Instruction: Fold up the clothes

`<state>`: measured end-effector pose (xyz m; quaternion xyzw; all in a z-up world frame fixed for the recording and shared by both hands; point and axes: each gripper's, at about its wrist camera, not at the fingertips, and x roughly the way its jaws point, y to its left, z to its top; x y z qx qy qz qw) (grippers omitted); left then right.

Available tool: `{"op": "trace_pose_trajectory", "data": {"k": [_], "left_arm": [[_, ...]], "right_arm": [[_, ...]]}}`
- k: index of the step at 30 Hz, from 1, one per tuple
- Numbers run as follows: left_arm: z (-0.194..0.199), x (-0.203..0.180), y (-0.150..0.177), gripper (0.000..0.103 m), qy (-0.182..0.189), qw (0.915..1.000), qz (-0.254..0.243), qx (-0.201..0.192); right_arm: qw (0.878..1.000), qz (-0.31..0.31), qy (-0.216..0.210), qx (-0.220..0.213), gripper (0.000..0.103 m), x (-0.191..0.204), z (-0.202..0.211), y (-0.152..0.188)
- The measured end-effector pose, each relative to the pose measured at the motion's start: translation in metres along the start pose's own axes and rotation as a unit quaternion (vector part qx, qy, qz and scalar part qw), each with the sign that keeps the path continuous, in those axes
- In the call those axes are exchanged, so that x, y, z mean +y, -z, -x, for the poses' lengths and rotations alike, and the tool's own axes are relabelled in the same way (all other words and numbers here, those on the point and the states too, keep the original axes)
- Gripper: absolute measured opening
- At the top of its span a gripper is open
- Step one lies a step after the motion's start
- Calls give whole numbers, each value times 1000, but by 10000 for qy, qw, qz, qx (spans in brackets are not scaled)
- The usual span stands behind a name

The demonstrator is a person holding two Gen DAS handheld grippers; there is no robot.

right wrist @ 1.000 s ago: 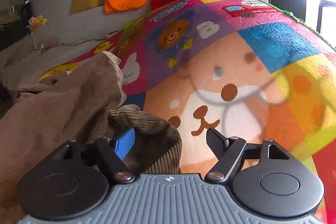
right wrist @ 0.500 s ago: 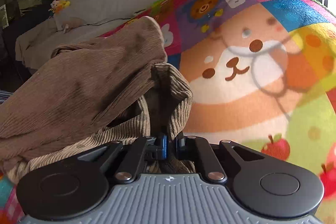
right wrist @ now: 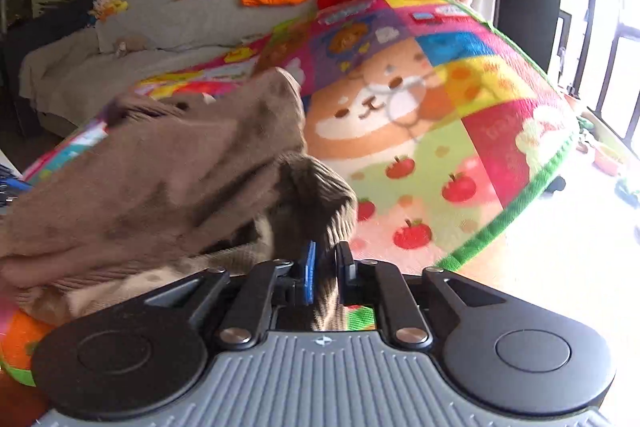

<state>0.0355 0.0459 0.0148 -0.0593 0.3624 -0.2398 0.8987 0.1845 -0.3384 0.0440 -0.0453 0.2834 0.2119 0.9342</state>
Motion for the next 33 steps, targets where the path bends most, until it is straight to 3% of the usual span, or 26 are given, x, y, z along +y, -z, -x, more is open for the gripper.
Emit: {"op": "trace_pose_trajectory", "data": {"k": [1,3,6,7,11,12,13,14,15,19,22,25,28,29,30,31,32,33], "left_arm": [[4,0,-5,42,-78,9999,-7,-112],[10,1,-15,50,-237,9992,-16,-310],[13,3,-30,56,-447,9975,1,-553],[13,3,-34,59,-472,9970,9,-615],[11,-1,-51,65,-489,9949,-44,-881],[11,-3,-55,70,-478,9944,-91,-936],[11,-5,-59,75,-467,9939,-138,-992],[11,-7,-62,77,-456,9934,-240,-1021],[11,-12,-65,82,-454,9927,-423,-1039],[-2,-39,-70,95,-372,9862,-1262,-1006],[-30,-62,-73,96,-209,9803,-1774,-841],[-76,-82,-76,96,-201,9735,-2214,-538],[-122,-89,-74,96,-410,9659,-2553,-118],[-133,-88,-72,95,-528,9628,-2650,-41],[-140,-86,-71,74,-647,9591,-2756,-24],[-143,-81,-72,37,-754,9560,-2834,-30],[-140,-73,-75,25,-835,9561,-2806,-96],[-135,-65,-79,23,-908,9572,-2742,-182]], "right_arm": [[9996,-14,-244,-150,51,6,13,-4],[9955,48,-894,-314,73,24,28,-9],[9801,225,-1927,-421,74,56,38,-12],[9767,333,-2088,-357,75,68,33,-10],[9690,773,-2346,-9,75,112,1,1],[9690,897,-2304,51,65,121,-7,4],[9709,1081,-2137,72,32,127,-13,7],[9725,1219,-1985,84,20,129,-19,7],[9755,1218,-1830,19,15,121,-19,1],[9913,725,-667,-870,12,44,2,-56],[9872,137,439,-1529,12,-32,16,-105],[9761,-202,1217,-1791,11,-86,19,-133],[9724,-583,1502,-1688,11,-121,1,-141],[9723,-659,1545,-1625,11,-126,-6,-140],[9727,-728,1567,-1552,11,-130,-13,-138],[9730,-778,1588,-1486,11,-133,-19,-135],[9733,-790,1604,-1438,11,-133,-25,-133],[9736,-795,1618,-1397,11,-132,-29,-131]]}}
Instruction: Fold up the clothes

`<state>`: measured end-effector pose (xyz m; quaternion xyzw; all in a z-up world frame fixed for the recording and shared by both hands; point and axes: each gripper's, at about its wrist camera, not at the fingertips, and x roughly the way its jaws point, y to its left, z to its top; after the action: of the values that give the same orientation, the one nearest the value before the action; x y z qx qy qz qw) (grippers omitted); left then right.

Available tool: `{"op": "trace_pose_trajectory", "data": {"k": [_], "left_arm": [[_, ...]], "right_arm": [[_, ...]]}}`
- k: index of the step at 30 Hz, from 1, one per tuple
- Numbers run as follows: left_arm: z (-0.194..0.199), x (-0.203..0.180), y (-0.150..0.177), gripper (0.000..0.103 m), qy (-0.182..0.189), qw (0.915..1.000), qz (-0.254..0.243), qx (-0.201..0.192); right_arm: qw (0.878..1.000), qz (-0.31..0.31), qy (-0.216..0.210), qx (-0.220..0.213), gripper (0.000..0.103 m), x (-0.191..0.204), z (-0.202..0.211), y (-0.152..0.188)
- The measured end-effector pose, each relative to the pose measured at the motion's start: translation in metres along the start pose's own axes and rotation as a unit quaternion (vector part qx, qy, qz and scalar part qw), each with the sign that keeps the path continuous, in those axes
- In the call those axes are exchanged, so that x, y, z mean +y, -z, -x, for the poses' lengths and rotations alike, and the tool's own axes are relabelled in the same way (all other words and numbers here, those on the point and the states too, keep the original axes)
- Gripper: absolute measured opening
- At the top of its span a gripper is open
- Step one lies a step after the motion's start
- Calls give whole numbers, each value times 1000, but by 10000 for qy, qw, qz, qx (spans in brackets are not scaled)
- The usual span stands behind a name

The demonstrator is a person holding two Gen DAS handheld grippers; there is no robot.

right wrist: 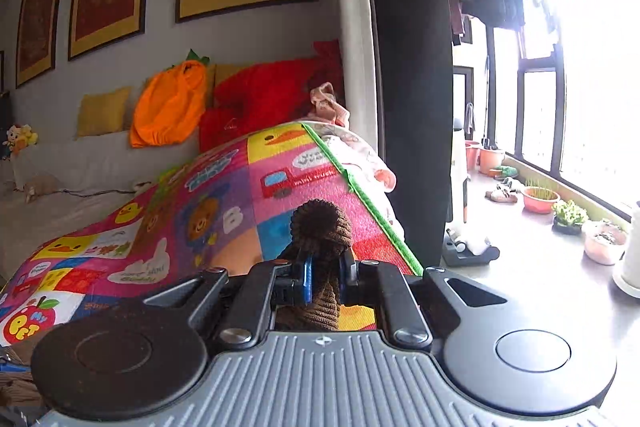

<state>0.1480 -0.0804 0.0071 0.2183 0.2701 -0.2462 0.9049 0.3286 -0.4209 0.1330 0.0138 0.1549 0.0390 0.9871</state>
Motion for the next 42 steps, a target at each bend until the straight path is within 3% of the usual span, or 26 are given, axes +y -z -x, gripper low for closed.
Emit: {"op": "trace_pose_trajectory", "data": {"k": [2,4,6,10,14,18,23,26,27,28,30,32,34,36,39,42], "left_arm": [[17,30,1,18,-317,9990,245,-199],[39,68,5,16,-938,9935,467,-453],[60,113,12,16,-1629,9811,834,-626],[79,198,38,15,-2796,9472,1484,-515],[73,246,71,15,-3216,9257,1979,-237],[53,268,110,15,-3232,9118,2528,135],[49,278,151,20,-2794,9016,3279,400],[70,280,164,36,-2217,8977,3783,436],[83,280,170,48,-1941,8938,4025,372],[95,278,173,59,-1701,8891,4240,277],[118,269,169,63,-1320,8848,4468,46],[132,256,153,70,-981,8919,4410,-212],[130,244,125,82,-598,9032,4222,-493],[118,233,100,86,-66,9081,4127,-698],[71,221,71,86,961,8953,4297,-676],[24,213,62,85,1233,8838,4497,-394]], "right_arm": [[10000,31,11,26,11,0,-1,3],[10000,88,18,13,11,2,-3,1],[9999,151,28,-35,11,7,-5,-6],[9997,213,62,-114,11,21,-20,-21],[9995,269,91,-127,11,32,-36,-24],[9966,675,443,146,11,39,-67,-8],[9868,1028,907,863,11,29,-108,22],[9883,750,899,975,25,11,-92,20],[9886,657,897,1012,38,5,-87,19],[9889,564,894,1049,45,-1,-81,18],[9913,296,884,934,46,-11,-61,11],[9945,377,718,669,46,-3,-38,0],[9970,520,299,487,46,20,-23,-9],[9956,407,-545,640,46,51,-27,-14],[9761,-44,-1826,1178,46,103,-58,-6],[9467,-525,-2566,1874,46,155,-107,17]]}}
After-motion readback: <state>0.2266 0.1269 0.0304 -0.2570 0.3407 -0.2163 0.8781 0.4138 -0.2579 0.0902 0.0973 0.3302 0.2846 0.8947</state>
